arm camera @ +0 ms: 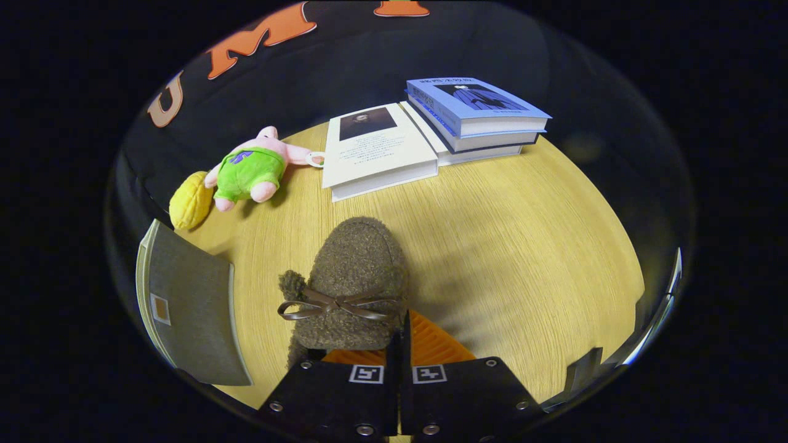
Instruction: Open the storage box then place both shoes into the box .Put the left shoe in first, then the right shoe, with the right side of both shoes facing outward in a uniform manner.
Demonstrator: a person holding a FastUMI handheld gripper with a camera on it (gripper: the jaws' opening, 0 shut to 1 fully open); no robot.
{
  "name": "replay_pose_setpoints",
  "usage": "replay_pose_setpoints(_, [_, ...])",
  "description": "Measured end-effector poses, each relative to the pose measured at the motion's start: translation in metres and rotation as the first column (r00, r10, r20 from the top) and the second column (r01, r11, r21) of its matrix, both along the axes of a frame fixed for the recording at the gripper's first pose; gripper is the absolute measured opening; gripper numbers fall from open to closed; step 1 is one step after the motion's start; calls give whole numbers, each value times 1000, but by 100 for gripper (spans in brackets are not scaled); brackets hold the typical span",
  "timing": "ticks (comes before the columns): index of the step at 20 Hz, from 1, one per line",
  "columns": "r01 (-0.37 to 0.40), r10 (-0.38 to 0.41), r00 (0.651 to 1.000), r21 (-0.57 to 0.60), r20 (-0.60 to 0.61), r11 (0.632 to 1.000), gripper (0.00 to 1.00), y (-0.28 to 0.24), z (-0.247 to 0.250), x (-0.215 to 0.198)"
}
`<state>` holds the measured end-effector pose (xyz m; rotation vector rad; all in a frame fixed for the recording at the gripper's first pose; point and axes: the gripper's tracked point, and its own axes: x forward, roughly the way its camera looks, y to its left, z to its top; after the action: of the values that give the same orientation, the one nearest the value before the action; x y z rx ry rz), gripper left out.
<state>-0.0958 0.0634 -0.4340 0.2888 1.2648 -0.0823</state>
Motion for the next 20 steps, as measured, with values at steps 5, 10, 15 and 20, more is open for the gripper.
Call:
replay_pose_setpoints(5, [-46, 46, 998, 11, 42, 999, 3, 26, 50, 10])
replay_pose_setpoints(10, [-67, 60, 992, 62, 110, 996, 3, 62, 110, 31])
replay_pose_setpoints(15, [-96, 78, 982, 100, 172, 990, 3, 102, 163, 49])
replay_pose_setpoints(20, [-128, 95, 974, 153, 203, 980, 3, 157, 195, 58])
